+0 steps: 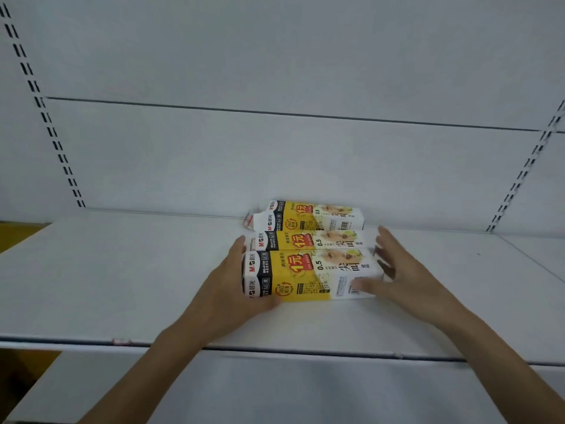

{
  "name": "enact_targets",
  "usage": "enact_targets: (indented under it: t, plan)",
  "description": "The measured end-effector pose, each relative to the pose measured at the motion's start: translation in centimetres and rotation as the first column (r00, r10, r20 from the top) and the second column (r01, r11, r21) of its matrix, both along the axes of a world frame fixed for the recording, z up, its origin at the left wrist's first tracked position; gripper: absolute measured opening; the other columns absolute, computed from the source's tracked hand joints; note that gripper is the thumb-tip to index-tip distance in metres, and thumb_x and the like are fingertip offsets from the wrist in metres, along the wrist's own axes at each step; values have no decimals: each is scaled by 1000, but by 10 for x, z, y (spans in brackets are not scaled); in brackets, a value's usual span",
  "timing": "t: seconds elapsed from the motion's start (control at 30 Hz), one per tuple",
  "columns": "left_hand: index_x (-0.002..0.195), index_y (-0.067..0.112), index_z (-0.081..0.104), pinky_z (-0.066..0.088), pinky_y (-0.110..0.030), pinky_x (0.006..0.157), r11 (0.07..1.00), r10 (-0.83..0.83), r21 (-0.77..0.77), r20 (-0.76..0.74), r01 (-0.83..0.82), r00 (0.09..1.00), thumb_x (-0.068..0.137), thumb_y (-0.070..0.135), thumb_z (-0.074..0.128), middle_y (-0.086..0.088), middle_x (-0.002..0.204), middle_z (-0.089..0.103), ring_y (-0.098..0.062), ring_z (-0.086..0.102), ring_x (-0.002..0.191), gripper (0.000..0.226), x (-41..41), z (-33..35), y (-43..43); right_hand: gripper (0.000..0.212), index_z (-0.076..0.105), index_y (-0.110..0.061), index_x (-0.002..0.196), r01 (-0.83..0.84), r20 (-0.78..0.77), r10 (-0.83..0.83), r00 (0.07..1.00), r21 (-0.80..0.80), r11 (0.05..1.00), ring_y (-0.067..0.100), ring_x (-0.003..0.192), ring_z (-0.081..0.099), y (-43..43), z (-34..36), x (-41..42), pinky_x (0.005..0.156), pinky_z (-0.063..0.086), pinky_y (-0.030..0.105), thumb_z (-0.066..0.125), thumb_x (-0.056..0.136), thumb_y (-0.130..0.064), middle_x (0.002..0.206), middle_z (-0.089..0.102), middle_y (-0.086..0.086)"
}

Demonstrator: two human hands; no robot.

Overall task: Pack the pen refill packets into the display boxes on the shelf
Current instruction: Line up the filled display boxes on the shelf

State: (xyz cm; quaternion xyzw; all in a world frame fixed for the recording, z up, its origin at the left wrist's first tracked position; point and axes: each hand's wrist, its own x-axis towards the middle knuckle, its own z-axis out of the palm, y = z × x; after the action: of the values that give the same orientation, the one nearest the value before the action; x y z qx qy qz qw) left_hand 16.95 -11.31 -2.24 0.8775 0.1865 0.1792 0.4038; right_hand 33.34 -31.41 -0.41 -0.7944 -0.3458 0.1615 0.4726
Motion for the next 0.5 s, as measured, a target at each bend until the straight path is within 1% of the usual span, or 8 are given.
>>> enact_targets:
  t: [0.03, 0.1, 0.17, 0.2, 0.27, 0.3, 0.4, 0.5]
  plan:
    - [122, 42, 26, 35, 1, 74, 999, -32, -20, 17, 32, 999, 70, 20, 78, 28, 111, 46, 19, 52, 87, 77, 4, 1, 0, 74, 38, -32, 127, -59, -40, 59, 997, 11, 998, -4, 111, 54, 1, -1, 1, 99, 45, 31, 78, 66, -26, 125, 51, -27]
    - [111, 43, 24, 35, 5, 63, 998, -26, -52, 39, 28, 999, 71, 12, 76, 32, 94, 46, 22, 51, 73, 72, 12, 1, 3, 51, 46, -33, 118, -90, 31, 90, 995, -16, 996, -2, 101, 63, 4, -4, 2, 91, 50, 25, 73, 76, -24, 110, 65, -24]
    - [123, 40, 23, 39, 2, 69, 995, -27, -92, 57, 33, 998, 71, 11, 77, 27, 99, 52, 14, 54, 81, 80, 19, 1, 10, 47, 43, -41, 117, -67, 71, 69, 995, -23, 997, -6, 96, 62, 8, -6, 3, 81, 47, 10, 67, 83, -21, 105, 63, -29]
    - [135, 35, 21, 41, -3, 76, 993, -31, -109, 60, 37, 998, 69, 11, 78, 22, 108, 56, 6, 57, 89, 91, 23, -1, 14, 47, 39, -42, 117, -56, 74, 58, 996, -31, 998, -10, 94, 60, 11, -6, 3, 76, 45, 5, 65, 85, -20, 105, 61, -31]
    - [145, 31, 10, 44, -19, 89, 991, -48, -126, 57, 55, 997, 63, 16, 82, 12, 121, 57, -6, 58, 102, 111, 28, -3, 21, 48, 34, -40, 119, -42, 79, 46, 996, -52, 998, -15, 91, 56, 18, -5, 4, 72, 42, 1, 63, 87, -20, 107, 59, -27]
    - [146, 31, 9, 43, -23, 92, 991, -49, -125, 58, 56, 997, 60, 19, 82, 11, 122, 56, -9, 57, 105, 114, 31, -4, 25, 48, 31, -39, 120, -35, 83, 40, 996, -60, 998, -15, 90, 54, 20, -5, 5, 71, 42, 0, 62, 88, -20, 108, 58, -25]
    - [146, 30, 14, 41, -20, 90, 995, -21, -100, 65, 27, 998, 65, 12, 82, 9, 120, 58, -10, 57, 104, 107, 35, -5, 34, 51, 24, -39, 121, -32, 112, 41, 993, -83, 996, -16, 87, 52, 24, -7, 5, 69, 40, -1, 60, 89, -22, 104, 53, -27]
    - [145, 32, 18, 41, -14, 85, 998, -12, -64, 55, 15, 998, 63, 13, 83, 11, 118, 60, -8, 57, 104, 106, 37, -5, 39, 37, 42, -41, 106, -84, 85, 92, 992, -87, 993, -11, 92, 57, 21, -1, 10, 81, 46, 7, 66, 85, -21, 103, 57, -31]
